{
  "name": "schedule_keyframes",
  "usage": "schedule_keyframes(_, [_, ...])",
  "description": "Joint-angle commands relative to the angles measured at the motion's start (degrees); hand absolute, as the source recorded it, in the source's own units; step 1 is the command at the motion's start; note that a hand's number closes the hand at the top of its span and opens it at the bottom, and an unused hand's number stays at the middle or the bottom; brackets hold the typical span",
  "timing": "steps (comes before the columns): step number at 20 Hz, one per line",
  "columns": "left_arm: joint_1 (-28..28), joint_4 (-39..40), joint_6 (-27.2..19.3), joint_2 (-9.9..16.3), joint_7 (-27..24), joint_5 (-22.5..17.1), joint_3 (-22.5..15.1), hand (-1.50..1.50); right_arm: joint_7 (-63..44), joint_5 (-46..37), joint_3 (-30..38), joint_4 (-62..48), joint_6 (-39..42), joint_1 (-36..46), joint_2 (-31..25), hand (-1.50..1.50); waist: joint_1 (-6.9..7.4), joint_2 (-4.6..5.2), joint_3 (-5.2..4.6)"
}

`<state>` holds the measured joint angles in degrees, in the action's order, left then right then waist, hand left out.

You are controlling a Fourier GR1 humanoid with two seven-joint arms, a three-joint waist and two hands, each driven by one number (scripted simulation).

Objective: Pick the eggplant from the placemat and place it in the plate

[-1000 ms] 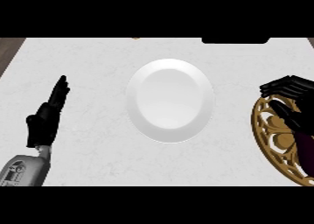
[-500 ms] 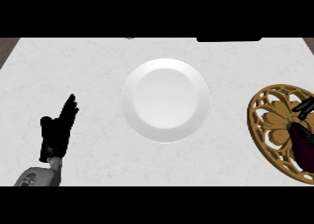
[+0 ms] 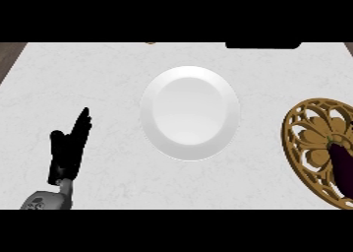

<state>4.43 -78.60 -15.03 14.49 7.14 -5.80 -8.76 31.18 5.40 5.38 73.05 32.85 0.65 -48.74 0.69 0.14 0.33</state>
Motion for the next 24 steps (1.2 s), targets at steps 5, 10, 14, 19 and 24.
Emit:
schedule_keyframes(5, [1.32,-1.36,-1.01,-1.31,3.25,0.85,-0.51,0.0,4.27,-15.91,-4.73,-2.38,-0.35,8.11,-9.84,-1.5,0.5,0.12,-0.28])
schedule_keyframes(10, [2.52,-1.6,-1.79,-1.46,6.13,2.41,-1.08,0.0,1.73,-21.89,-11.35,-3.25,4.15,12.37,-12.45,-1.5,0.67,0.21,-0.31])
schedule_keyframes(14, [2.05,-4.19,-0.2,0.06,7.37,1.85,-0.29,0.0,0.21,-26.11,-16.66,-3.61,6.63,14.41,-11.95,-1.5,0.79,0.12,-0.29])
schedule_keyframes(19, [-2.67,-7.16,-2.26,-1.88,6.95,4.22,-1.45,0.0,1.55,-30.1,-18.3,-7.08,7.83,16.25,-10.71,-1.5,0.06,-0.06,-0.3])
schedule_keyframes(24, [-3.67,-5.46,1.53,-1.03,4.23,2.72,1.24,0.0,-2.1,-33.59,-19.41,-9.65,9.11,21.8,-4.97,-1.5,-0.02,-0.07,-0.32])
